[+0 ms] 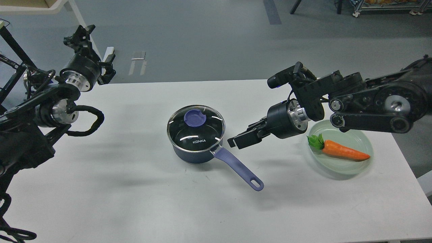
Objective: Open pot lid
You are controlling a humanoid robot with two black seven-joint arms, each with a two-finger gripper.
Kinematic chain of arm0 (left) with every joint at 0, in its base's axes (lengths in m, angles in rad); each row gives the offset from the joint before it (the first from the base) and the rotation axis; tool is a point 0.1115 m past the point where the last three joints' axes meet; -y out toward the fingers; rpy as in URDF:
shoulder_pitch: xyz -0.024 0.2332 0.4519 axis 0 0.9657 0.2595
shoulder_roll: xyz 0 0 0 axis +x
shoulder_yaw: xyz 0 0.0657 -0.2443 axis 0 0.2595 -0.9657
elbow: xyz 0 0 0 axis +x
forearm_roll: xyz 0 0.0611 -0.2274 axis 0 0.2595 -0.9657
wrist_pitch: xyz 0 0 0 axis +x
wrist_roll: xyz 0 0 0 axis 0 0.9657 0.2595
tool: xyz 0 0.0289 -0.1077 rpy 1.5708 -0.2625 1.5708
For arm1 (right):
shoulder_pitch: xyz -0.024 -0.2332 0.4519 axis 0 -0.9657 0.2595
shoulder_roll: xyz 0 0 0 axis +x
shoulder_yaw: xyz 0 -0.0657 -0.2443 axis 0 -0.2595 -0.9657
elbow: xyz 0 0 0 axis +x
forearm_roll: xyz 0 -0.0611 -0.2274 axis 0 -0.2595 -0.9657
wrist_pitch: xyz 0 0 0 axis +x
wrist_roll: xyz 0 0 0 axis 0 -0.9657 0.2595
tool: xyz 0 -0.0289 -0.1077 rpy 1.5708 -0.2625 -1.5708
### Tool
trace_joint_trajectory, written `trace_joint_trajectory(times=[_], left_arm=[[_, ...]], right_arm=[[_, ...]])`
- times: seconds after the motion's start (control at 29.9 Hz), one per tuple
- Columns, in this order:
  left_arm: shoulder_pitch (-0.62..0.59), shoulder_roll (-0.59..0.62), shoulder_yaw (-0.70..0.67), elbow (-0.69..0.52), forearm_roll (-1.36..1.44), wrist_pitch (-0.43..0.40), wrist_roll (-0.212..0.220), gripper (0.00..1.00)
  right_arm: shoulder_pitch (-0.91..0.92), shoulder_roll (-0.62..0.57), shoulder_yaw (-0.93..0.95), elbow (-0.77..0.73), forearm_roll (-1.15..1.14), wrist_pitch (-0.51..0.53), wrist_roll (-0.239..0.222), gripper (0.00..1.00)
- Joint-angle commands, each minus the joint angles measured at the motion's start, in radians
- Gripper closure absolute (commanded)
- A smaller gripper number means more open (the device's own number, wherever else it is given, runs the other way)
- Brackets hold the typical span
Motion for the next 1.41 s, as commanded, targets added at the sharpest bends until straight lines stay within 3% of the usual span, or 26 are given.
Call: trace_joint_trajectory(times=[0.0, 0.13, 0.37, 0.57, 0.94, 1.17, 1.37], left_arm=[[0.0, 0.008, 0.0, -0.005, -0.001, 0.0, 0.0, 0.0], [0.0, 0.026, 0.0, -0.01, -0.001, -0.001, 0.0, 0.0], [0.0, 0.041, 0.0, -0.033, -0.001, -0.027, -0.002, 0.0], [0.002, 0.049, -0.001, -0.044, -0.001, -0.027, 0.0, 0.0], [0.0, 0.048, 0.0, -0.045, 0.001, -0.027, 0.001, 0.0], [-0.018, 0.046, 0.002, -0.102, 0.079, -0.021, 0.006, 0.0], [-0.055, 0.037, 0.002, -0.176, 0.411, -0.015, 0.003, 0.0]], right_arm=[[0.006, 0.052, -0.025, 0.016, 0.01, 0.0, -0.004, 0.03], [-0.001, 0.107, -0.129, 0.015, -0.007, -0.007, -0.007, 0.11], [-0.008, 0.137, -0.143, 0.007, -0.005, -0.007, -0.012, 0.35], [-0.008, 0.158, -0.143, 0.007, -0.004, -0.007, -0.012, 0.39], [0.002, 0.161, -0.152, 0.007, -0.008, -0.007, -0.042, 0.7], [0.009, 0.16, -0.152, 0.008, -0.008, -0.007, -0.042, 0.75], [0.009, 0.157, -0.151, 0.008, -0.007, -0.004, -0.042, 0.76]])
